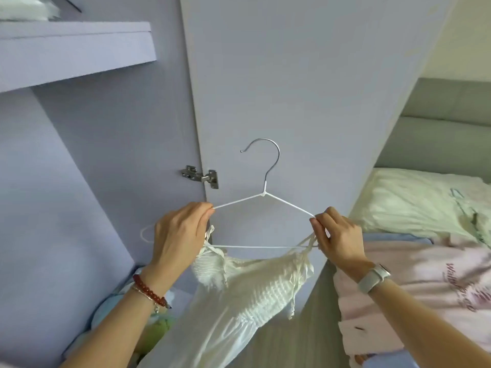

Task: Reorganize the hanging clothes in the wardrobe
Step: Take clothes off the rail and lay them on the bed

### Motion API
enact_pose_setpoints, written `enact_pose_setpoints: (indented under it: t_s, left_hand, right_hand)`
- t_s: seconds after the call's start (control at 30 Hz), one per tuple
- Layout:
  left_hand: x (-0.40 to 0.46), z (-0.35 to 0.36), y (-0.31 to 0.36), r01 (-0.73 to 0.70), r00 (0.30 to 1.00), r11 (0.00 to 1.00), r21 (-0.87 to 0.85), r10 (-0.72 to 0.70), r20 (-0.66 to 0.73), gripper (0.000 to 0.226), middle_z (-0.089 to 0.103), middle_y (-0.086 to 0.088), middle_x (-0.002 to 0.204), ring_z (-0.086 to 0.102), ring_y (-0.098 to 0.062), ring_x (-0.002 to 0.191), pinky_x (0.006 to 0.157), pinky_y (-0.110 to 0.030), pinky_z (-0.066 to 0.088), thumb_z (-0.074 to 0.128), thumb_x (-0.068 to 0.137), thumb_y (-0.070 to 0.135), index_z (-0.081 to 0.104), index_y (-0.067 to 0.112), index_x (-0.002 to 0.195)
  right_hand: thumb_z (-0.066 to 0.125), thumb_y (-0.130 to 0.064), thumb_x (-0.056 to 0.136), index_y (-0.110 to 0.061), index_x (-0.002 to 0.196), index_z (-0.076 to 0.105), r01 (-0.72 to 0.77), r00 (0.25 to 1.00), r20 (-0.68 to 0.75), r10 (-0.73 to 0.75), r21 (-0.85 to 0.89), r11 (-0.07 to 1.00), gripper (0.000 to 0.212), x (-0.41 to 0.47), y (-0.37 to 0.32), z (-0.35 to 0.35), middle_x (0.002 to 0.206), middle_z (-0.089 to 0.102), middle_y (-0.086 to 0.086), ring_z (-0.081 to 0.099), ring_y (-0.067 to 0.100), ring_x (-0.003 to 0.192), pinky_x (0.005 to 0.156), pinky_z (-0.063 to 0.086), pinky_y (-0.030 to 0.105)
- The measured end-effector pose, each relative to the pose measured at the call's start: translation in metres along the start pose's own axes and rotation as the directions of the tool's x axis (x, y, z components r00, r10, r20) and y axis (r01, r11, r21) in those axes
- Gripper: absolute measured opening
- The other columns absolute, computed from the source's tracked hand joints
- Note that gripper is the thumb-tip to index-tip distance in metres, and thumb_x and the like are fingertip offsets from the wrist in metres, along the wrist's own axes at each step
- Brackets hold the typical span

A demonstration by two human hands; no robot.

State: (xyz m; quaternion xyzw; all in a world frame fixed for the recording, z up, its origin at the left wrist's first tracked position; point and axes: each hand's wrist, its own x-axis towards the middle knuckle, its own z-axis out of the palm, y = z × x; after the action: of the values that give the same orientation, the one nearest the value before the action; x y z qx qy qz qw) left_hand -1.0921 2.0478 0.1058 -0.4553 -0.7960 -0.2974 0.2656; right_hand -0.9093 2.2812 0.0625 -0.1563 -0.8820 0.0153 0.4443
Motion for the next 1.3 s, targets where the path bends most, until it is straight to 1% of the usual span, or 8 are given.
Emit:
enact_pose_setpoints:
  t_s: [0.37, 0.57, 0.77, 0.93, 1.0, 1.07, 1.17, 1.3]
  left_hand:
    - [0.037, 0.066, 0.188, -0.230, 0.971, 0.913, -0.336, 0.239, -0.017, 0.028, 0.069, -0.006, 0.068, 0.057, -0.031, 0.044, 0.041, -0.028, 0.040, 0.045, 0.088, 0.021, 0.068, 0.007, 0.080]
    - [0.070, 0.110, 0.289, -0.297, 0.948, 0.840, -0.455, 0.318, -0.032, 0.019, 0.070, -0.007, 0.071, 0.059, -0.031, 0.050, 0.046, -0.031, 0.043, 0.052, 0.089, 0.017, 0.068, 0.008, 0.085]
    - [0.119, 0.172, 0.376, -0.201, 0.965, 0.807, -0.555, 0.259, 0.028, 0.015, 0.069, -0.017, 0.076, 0.061, -0.036, 0.066, 0.068, -0.039, 0.041, 0.055, 0.091, 0.011, 0.066, 0.001, 0.084]
    - [0.150, 0.213, 0.408, -0.124, 0.988, 0.888, -0.443, 0.151, 0.028, 0.020, 0.069, -0.009, 0.091, 0.056, -0.030, 0.097, 0.101, -0.047, 0.023, 0.050, 0.094, 0.023, 0.067, 0.012, 0.095]
    - [0.159, 0.228, 0.407, -0.064, 0.987, 0.917, -0.393, 0.117, 0.113, 0.029, 0.057, -0.007, 0.125, 0.040, -0.029, 0.124, 0.108, -0.052, 0.010, 0.048, 0.094, 0.030, 0.058, 0.017, 0.119]
    - [0.159, 0.245, 0.400, -0.050, 0.965, 0.925, -0.376, 0.141, 0.219, 0.049, 0.025, -0.007, 0.151, 0.015, -0.031, 0.139, 0.109, -0.056, 0.005, 0.046, 0.094, 0.035, 0.035, 0.023, 0.140]
    - [0.145, 0.272, 0.384, 0.021, 0.922, 0.902, -0.432, 0.149, 0.356, 0.067, -0.004, -0.008, 0.156, -0.004, -0.029, 0.142, 0.111, -0.055, 0.004, 0.044, 0.093, 0.042, 0.008, 0.026, 0.148]
    - [0.148, 0.307, 0.369, 0.132, 0.886, 0.873, -0.469, 0.108, 0.450, 0.072, -0.006, -0.009, 0.156, -0.005, -0.027, 0.143, 0.114, -0.050, 0.005, 0.041, 0.093, 0.046, 0.001, 0.023, 0.148]
  right_hand:
    - [0.043, -0.023, 0.091, -0.004, 0.067, 0.059, -0.335, 0.937, -0.225, 0.267, -0.364, 0.869, 0.035, -0.072, 0.097, -0.172, 0.057, 0.057, 0.009, 0.054, 0.026, 0.050, 0.054, 0.034, 0.029]
    - [0.045, -0.022, 0.088, -0.005, 0.068, 0.062, -0.397, 0.917, -0.229, 0.325, -0.472, 0.787, 0.032, -0.092, 0.149, -0.260, 0.048, 0.056, 0.004, 0.051, 0.020, 0.039, 0.039, 0.031, 0.020]
    - [0.052, -0.012, 0.090, -0.002, 0.077, 0.061, -0.438, 0.873, -0.037, 0.486, -0.494, 0.751, 0.019, -0.095, 0.210, -0.300, 0.049, 0.057, 0.011, 0.054, 0.031, 0.041, 0.042, 0.033, 0.026]
    - [0.051, -0.016, 0.092, -0.003, 0.078, 0.062, -0.633, 0.762, -0.128, 0.634, -0.349, 0.691, 0.021, -0.078, 0.244, -0.285, 0.060, 0.061, 0.012, 0.055, 0.033, 0.055, 0.053, 0.039, 0.035]
    - [0.049, -0.016, 0.092, -0.009, 0.073, 0.058, -0.671, 0.734, -0.148, 0.663, -0.302, 0.677, 0.022, -0.065, 0.254, -0.274, 0.058, 0.058, 0.007, 0.052, 0.030, 0.055, 0.053, 0.034, 0.032]
    - [0.046, -0.015, 0.092, -0.008, 0.071, 0.056, -0.700, 0.710, -0.160, 0.685, -0.258, 0.666, 0.025, -0.049, 0.265, -0.263, 0.060, 0.058, 0.007, 0.052, 0.030, 0.058, 0.054, 0.033, 0.034]
    - [0.044, -0.017, 0.093, 0.000, 0.079, 0.060, -0.731, 0.681, -0.174, 0.711, -0.204, 0.651, 0.028, -0.016, 0.285, -0.247, 0.072, 0.065, 0.014, 0.057, 0.034, 0.068, 0.060, 0.039, 0.037]
    - [0.042, -0.020, 0.093, 0.000, 0.085, 0.062, -0.745, 0.667, -0.178, 0.723, -0.157, 0.649, 0.030, 0.049, 0.312, -0.217, 0.076, 0.065, 0.019, 0.056, 0.038, 0.077, 0.069, 0.042, 0.040]
